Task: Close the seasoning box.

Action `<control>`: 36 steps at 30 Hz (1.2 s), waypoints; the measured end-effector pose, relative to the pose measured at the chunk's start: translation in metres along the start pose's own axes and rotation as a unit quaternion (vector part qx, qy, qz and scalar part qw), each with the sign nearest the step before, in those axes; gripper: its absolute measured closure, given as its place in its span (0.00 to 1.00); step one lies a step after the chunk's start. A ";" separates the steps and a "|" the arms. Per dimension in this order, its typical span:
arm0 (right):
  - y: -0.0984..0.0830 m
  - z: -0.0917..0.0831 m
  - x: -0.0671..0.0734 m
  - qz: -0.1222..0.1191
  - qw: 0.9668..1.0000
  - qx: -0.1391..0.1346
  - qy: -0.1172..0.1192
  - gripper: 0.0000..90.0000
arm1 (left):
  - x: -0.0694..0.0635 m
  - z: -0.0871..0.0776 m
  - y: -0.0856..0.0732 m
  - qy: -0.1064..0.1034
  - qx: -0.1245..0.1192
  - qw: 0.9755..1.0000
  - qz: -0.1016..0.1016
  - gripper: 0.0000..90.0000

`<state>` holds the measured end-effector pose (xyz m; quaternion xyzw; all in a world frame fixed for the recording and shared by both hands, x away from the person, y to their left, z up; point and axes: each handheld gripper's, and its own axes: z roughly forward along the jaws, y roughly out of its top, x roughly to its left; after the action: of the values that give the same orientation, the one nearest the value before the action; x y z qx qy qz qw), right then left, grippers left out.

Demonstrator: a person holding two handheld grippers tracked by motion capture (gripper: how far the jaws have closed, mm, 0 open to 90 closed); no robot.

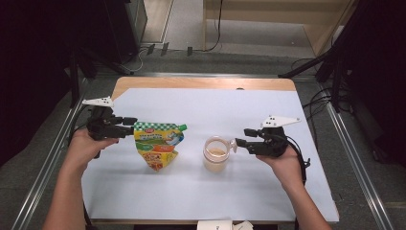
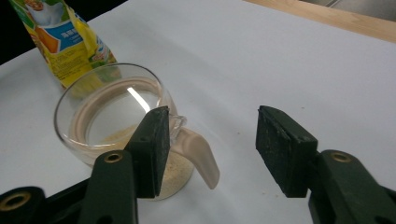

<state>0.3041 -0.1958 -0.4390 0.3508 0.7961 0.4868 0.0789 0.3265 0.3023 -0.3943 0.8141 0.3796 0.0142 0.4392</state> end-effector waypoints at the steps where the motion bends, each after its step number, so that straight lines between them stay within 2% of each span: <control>1: -0.001 -0.001 -0.002 0.001 1.000 0.000 -0.002 0.49 | 0.000 0.000 0.000 0.001 0.000 1.000 -0.001 0.43; 4: -0.004 -0.001 -0.006 -0.006 1.000 -0.009 -0.016 0.44 | 0.001 0.000 -0.001 0.001 -0.001 1.000 -0.002 0.43; 8: -0.008 0.001 -0.010 0.000 1.000 0.001 -0.023 0.42 | 0.001 0.001 -0.001 0.001 0.000 1.000 -0.002 0.43; 12: -0.014 0.007 -0.016 -0.016 0.999 0.009 -0.040 0.36 | 0.002 0.002 -0.002 0.002 0.001 1.000 -0.004 0.43; 17: -0.022 0.013 -0.026 0.004 0.998 0.021 -0.053 0.32 | 0.003 0.004 -0.003 0.005 0.003 1.000 -0.006 0.42; 19: -0.024 0.013 -0.029 0.003 0.998 0.022 -0.060 0.31 | 0.004 0.005 -0.004 0.005 0.001 1.000 -0.008 0.41; 24: -0.027 0.014 -0.031 0.008 0.998 0.027 -0.058 0.27 | 0.005 0.006 -0.006 0.008 0.003 1.000 -0.012 0.41; 36: -0.028 0.013 -0.034 0.009 0.997 0.033 -0.064 0.27 | 0.006 0.009 -0.007 0.014 0.007 1.000 -0.017 0.41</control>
<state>0.3218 -0.2155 -0.4766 0.3907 0.8019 0.4376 0.1133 0.3298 0.3024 -0.4073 0.8105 0.3992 0.0158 0.4284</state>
